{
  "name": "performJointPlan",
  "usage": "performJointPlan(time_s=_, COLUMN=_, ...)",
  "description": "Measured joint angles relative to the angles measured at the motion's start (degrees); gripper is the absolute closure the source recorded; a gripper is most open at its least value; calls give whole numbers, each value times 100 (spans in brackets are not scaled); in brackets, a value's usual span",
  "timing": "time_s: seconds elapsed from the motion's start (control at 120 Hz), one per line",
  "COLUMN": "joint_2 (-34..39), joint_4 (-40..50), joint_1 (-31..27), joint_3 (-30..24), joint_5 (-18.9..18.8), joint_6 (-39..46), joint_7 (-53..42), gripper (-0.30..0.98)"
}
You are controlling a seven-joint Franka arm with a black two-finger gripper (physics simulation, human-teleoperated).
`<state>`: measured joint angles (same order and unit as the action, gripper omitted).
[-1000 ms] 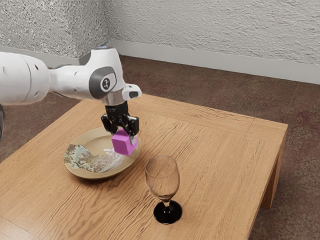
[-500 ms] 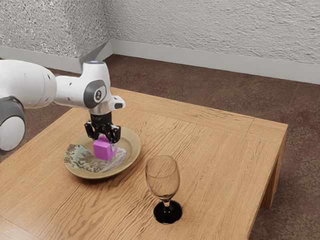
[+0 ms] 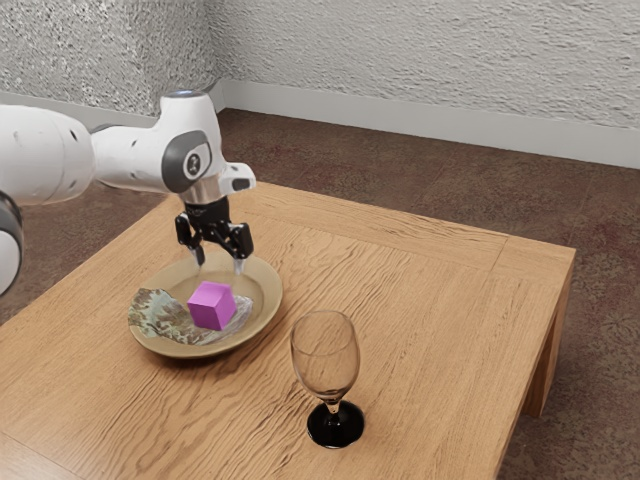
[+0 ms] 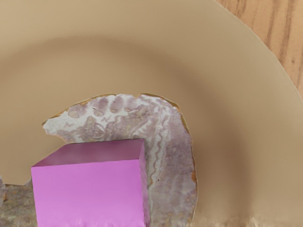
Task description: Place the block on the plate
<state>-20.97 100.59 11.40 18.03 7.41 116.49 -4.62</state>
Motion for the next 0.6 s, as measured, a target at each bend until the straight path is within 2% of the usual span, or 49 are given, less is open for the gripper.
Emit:
performJointPlan(time_s=0.083, joint_2=115, joint_4=-86, joint_1=66, joint_3=-19, joint_5=-6, joint_6=-206, joint_7=-324, gripper=3)
performJointPlan(time_s=0.258, joint_2=350, joint_4=-914, joint_1=258, joint_3=-26, joint_5=-48, joint_6=-905, joint_7=-1296, gripper=1)
performJointPlan(time_s=0.383, joint_2=863, joint_4=-996, joint_1=141, joint_3=-294, joint_5=-243, joint_6=-1287, joint_7=-2014, gripper=1)
performJointPlan(time_s=0.6, joint_2=1125, joint_4=-1004, joint_1=19, joint_3=-472, joint_5=-438, joint_6=-1583, joint_7=-2972, gripper=0)
